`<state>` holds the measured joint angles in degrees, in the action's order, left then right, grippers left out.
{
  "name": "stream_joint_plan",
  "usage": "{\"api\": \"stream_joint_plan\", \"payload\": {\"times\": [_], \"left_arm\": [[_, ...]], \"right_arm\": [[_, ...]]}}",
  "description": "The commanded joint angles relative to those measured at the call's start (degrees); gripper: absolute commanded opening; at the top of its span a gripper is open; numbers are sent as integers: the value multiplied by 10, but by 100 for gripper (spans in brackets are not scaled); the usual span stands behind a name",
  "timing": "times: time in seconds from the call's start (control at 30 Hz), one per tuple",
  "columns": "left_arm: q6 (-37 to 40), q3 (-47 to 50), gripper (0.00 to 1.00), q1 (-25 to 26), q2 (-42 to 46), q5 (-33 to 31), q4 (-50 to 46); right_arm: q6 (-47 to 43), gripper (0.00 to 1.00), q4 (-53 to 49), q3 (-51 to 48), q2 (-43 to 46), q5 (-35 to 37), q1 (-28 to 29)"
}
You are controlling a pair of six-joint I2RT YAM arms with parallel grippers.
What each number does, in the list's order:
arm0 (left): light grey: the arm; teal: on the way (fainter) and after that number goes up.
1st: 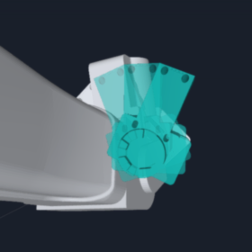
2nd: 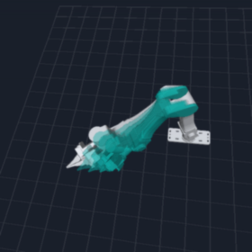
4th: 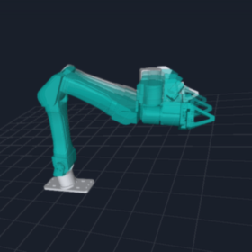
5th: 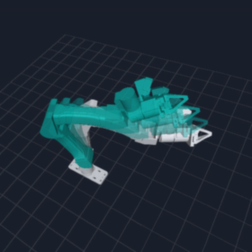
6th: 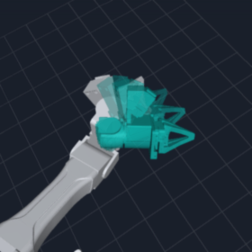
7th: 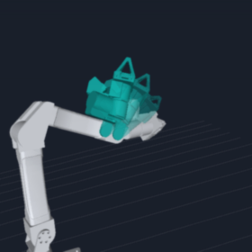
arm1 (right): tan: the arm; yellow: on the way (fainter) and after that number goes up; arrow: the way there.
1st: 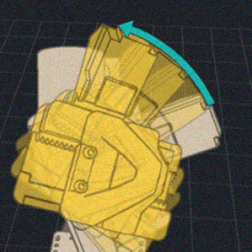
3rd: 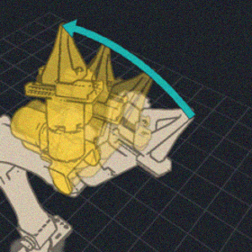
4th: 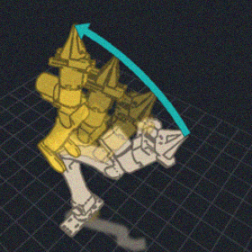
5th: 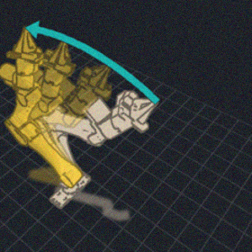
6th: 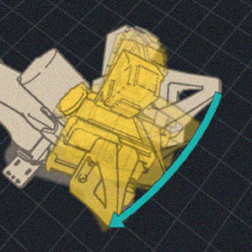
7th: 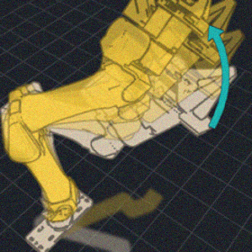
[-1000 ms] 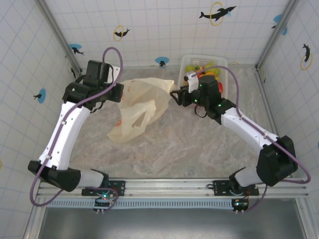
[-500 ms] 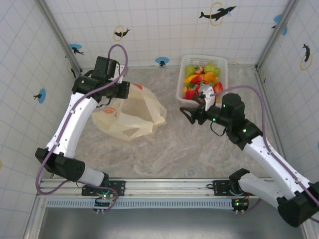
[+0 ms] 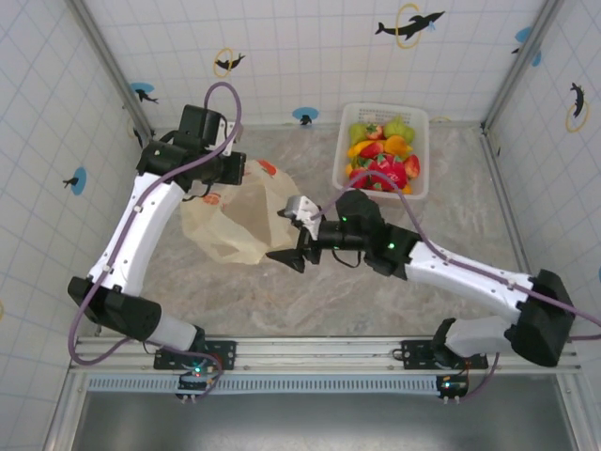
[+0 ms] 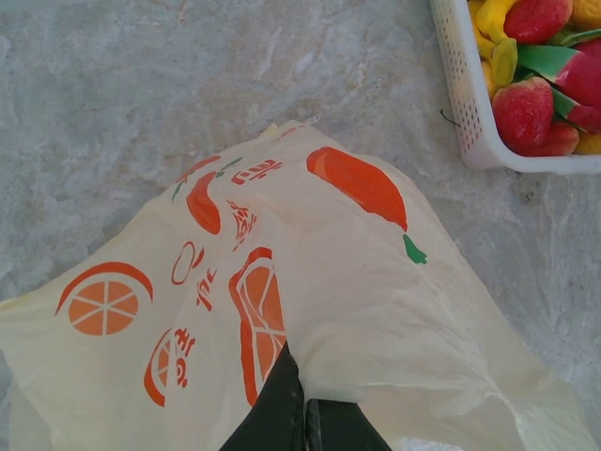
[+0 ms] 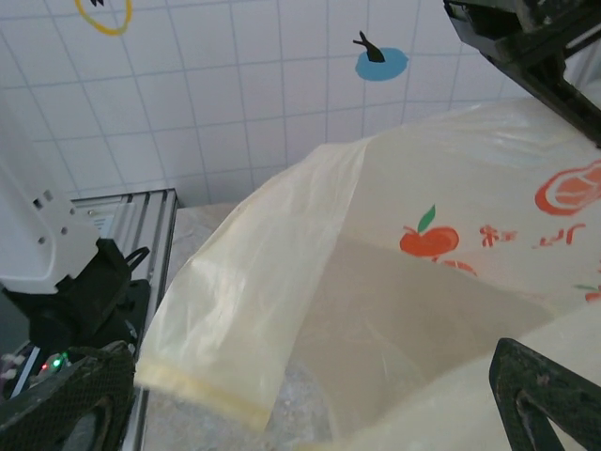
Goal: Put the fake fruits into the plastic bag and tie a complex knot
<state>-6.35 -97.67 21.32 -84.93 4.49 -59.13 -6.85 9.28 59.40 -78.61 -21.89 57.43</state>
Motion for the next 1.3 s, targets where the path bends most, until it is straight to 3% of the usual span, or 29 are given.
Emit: {"api": "stream_joint_plan", "payload": {"times": [0.0, 0.17, 0.27, 0.4, 0.53, 0.57, 0.67, 0.77, 0.97, 1.13, 1.27], "left_arm": [[-14, -17, 0, -2, -6, 2, -1], [-16, -25, 0, -2, -15, -3, -4], [-21, -28, 0, -2, -21, -34, -4], [-47, -47, 0, -3, -42, -89, -1], [-52, -76, 0, -3, -67, -58, 17], [-53, -81, 0, -3, -70, -53, 22], [-50, -85, 0, -3, -72, -55, 24], [-47, -77, 0, -3, -65, -62, 20], [-49, -73, 0, -3, -62, -52, 15], [-40, -70, 0, -3, -58, -46, 20], [-35, -70, 0, -3, -59, -44, 18]], "right_arm": [[3, 100, 54, 32, -46, -24, 16], [29, 95, 75, 57, -108, -43, 47], [72, 78, 72, 61, -120, -74, 54], [116, 43, 71, 40, -107, -94, 68], [134, 33, 113, 2, -86, -101, 96], [141, 34, 116, -3, -81, -101, 98], [132, 54, 68, -10, -40, -64, 84], [77, 73, 18, -34, 30, 28, 69], [-34, 99, -44, -82, 133, 252, 67], [-87, 100, 11, -167, 163, 388, 50], [-130, 100, 87, -237, 164, 403, 8]]}}
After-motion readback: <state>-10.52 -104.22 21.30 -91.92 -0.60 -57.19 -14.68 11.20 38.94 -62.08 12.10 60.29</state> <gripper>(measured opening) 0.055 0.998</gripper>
